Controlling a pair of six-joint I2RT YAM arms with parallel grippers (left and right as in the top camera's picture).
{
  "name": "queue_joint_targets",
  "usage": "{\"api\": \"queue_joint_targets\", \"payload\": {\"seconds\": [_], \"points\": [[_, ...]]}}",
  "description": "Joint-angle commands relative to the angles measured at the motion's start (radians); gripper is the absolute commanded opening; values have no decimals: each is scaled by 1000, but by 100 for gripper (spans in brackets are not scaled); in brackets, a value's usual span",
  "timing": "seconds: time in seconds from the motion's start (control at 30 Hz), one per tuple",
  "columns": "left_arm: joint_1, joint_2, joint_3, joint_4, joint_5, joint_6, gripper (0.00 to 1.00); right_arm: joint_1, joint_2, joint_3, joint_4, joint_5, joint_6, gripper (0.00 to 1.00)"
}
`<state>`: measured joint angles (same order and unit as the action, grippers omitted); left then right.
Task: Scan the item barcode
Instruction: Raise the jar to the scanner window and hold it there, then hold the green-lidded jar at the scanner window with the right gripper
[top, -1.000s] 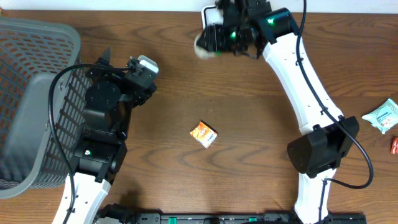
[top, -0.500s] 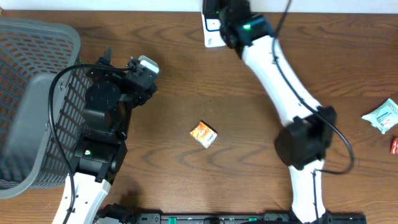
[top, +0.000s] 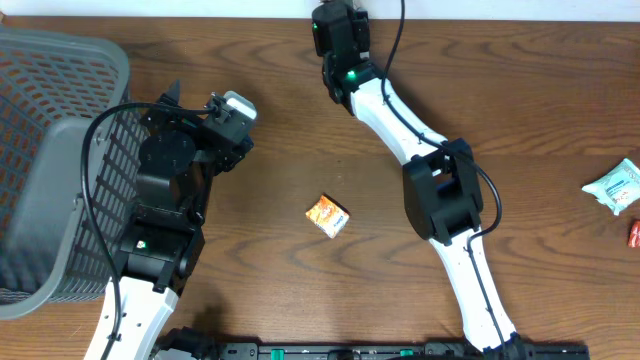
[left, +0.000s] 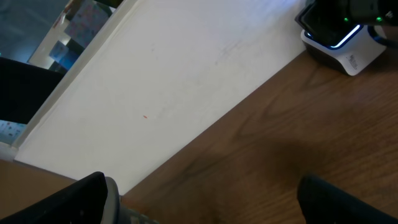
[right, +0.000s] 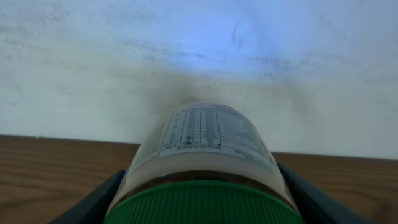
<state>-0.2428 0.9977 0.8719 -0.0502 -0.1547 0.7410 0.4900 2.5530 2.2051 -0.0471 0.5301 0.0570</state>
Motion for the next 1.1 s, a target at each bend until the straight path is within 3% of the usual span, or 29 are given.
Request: {"api": "queue_joint_targets", "payload": {"seconds": [0.0, 0.3, 0.53, 0.77, 1.07], "points": [[4, 1, 9, -2, 17, 6, 98, 24, -14, 17, 14, 73, -48, 43], [4, 1, 9, -2, 17, 6, 98, 14, -11, 17, 34, 144, -60, 42], [4, 1, 9, -2, 17, 6, 98, 13, 39, 17, 114, 162, -218, 43], [4, 2, 9, -2, 17, 6, 98, 42, 43, 18, 146, 254, -275, 43], [4, 3, 9, 5, 28, 7, 98, 111, -14, 20, 256, 639, -658, 43]]}}
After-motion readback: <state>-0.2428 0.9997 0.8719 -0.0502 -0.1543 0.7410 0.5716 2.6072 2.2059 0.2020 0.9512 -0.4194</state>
